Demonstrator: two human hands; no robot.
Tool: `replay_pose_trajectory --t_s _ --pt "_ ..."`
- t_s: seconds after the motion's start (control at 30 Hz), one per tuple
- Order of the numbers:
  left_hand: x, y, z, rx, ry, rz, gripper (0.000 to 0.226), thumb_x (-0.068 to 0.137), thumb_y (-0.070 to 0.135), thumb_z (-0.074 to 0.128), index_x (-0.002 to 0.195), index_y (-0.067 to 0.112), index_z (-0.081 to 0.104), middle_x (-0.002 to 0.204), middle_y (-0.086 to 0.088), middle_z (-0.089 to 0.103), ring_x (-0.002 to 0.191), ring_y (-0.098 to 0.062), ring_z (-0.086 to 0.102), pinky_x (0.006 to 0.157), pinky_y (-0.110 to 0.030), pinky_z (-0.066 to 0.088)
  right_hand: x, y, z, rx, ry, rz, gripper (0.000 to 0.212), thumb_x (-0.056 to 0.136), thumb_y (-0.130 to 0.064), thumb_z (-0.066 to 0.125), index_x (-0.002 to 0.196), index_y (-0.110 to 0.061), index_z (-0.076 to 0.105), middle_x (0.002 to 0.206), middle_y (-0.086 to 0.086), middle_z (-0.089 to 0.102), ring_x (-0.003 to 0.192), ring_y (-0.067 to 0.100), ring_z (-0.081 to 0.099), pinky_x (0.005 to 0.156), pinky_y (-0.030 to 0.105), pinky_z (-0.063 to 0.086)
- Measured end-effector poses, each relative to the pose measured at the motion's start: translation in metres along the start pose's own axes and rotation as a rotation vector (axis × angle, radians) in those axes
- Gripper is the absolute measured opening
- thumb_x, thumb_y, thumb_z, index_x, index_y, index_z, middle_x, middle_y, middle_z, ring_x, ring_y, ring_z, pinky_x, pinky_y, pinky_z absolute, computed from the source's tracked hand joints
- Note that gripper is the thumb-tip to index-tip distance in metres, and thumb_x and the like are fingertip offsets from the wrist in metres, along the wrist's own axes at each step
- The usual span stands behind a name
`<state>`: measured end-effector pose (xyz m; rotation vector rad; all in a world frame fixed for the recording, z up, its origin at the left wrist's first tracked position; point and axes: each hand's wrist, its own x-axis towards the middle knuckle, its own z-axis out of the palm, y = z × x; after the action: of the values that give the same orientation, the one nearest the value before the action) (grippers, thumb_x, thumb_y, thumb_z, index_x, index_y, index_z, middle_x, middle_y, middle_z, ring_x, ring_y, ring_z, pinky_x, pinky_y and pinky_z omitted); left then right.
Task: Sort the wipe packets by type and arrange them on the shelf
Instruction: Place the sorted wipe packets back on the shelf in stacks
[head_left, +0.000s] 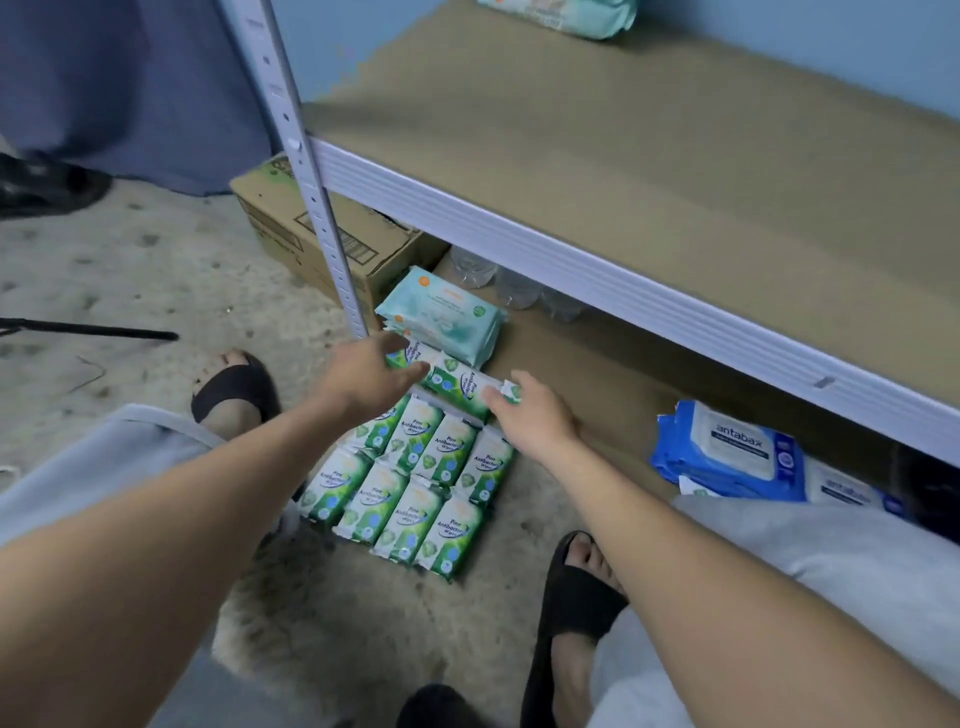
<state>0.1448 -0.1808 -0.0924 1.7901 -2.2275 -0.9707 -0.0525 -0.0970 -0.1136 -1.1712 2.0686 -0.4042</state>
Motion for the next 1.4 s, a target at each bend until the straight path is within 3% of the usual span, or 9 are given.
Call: replay_pose_trajectory --t_s 0.1,0.2,0.37,0.6,0.73,0.87,1.07,1.23,1.4 --pt "0.037 -0.005 0.023 -0.076 0.002 -0.015 0.06 0.093 0.052 0.062 0.139 0.015 0.056 0.142 -0.003 0.058 0.128 -0.022 0.055 0.108 -0.034 0.041 0.037 -0.013 0.019 0.082 0.022 0.024 0.059 0.096 -0.049 0.055 0.146 -0.019 0.046 0.145 0.006 0.054 0.133 0.029 0.048 0.104 0.035 0.041" --pt "0.068 -0.011 0.046 -0.167 0.003 -0.047 0.062 0.093 0.051 0.063 0.142 0.014 0.053 0.144 -0.003 0.056 0.129 -0.022 0.054 0.106 -0.032 0.041 0.073 -0.021 0.041 0.157 0.032 0.066 0.045 0.091 -0.044 0.061 0.129 -0.02 0.057 0.127 0.006 0.065 0.118 0.03 0.058 0.097 0.039 0.049" --pt "0.123 -0.03 0.066 -0.133 0.058 -0.059 0.066 0.092 0.05 0.062 0.145 0.013 0.047 0.142 -0.01 0.056 0.127 -0.029 0.055 0.1 -0.034 0.043 0.13 -0.024 0.066 0.297 0.073 0.16 0.038 0.087 -0.035 0.067 0.122 -0.021 0.061 0.119 0.0 0.07 0.109 0.024 0.064 0.095 0.037 0.053" --pt "0.193 -0.049 0.084 -0.05 0.145 -0.074 0.074 0.087 0.048 0.069 0.144 0.01 0.041 0.148 -0.01 0.043 0.136 -0.029 0.04 0.114 -0.038 0.033 0.185 -0.016 0.079 0.24 0.146 0.163 0.044 0.086 -0.029 0.066 0.127 -0.019 0.057 0.125 0.004 0.067 0.114 0.028 0.062 0.097 0.038 0.05" --pt "0.209 -0.059 0.092 -0.161 0.158 -0.168 0.069 0.087 0.046 0.069 0.14 0.012 0.042 0.141 -0.012 0.049 0.128 -0.033 0.048 0.107 -0.04 0.04 0.191 -0.004 0.087 0.37 0.119 0.203 0.043 0.091 -0.023 0.066 0.132 -0.02 0.054 0.123 0.0 0.067 0.109 0.023 0.064 0.094 0.035 0.052" --pt "0.214 -0.059 0.089 -0.283 0.103 -0.242 0.064 0.086 0.044 0.071 0.136 0.016 0.042 0.131 -0.008 0.058 0.113 -0.027 0.058 0.09 -0.031 0.047 0.195 0.001 0.093 0.44 0.142 0.21 0.056 0.092 -0.026 0.066 0.144 -0.021 0.045 0.127 -0.002 0.065 0.109 0.019 0.064 0.091 0.029 0.05" --pt "0.214 -0.056 0.085 -0.284 0.012 -0.231 0.054 0.086 0.046 0.071 0.127 0.02 0.047 0.114 -0.003 0.063 0.091 -0.023 0.061 0.076 -0.034 0.053 0.206 -0.001 0.093 0.569 0.128 0.289 0.057 0.09 -0.019 0.068 0.142 -0.023 0.045 0.123 -0.006 0.067 0.107 0.015 0.066 0.091 0.031 0.053" --pt "0.211 -0.054 0.081 -0.284 0.013 -0.199 0.06 0.084 0.046 0.075 0.13 0.022 0.046 0.113 0.001 0.062 0.095 -0.023 0.061 0.085 -0.037 0.054 0.203 0.0 0.092 0.591 0.131 0.296 0.061 0.091 -0.013 0.067 0.145 -0.022 0.041 0.126 -0.006 0.065 0.109 0.014 0.064 0.087 0.029 0.05" --pt "0.206 -0.048 0.076 -0.305 -0.027 -0.127 0.056 0.085 0.043 0.075 0.129 0.023 0.047 0.109 0.006 0.061 0.092 -0.019 0.061 0.082 -0.035 0.052 0.192 0.002 0.089 0.633 0.201 0.301 0.068 0.092 -0.009 0.065 0.151 -0.021 0.033 0.134 -0.002 0.061 0.11 0.013 0.062 0.084 0.026 0.046"
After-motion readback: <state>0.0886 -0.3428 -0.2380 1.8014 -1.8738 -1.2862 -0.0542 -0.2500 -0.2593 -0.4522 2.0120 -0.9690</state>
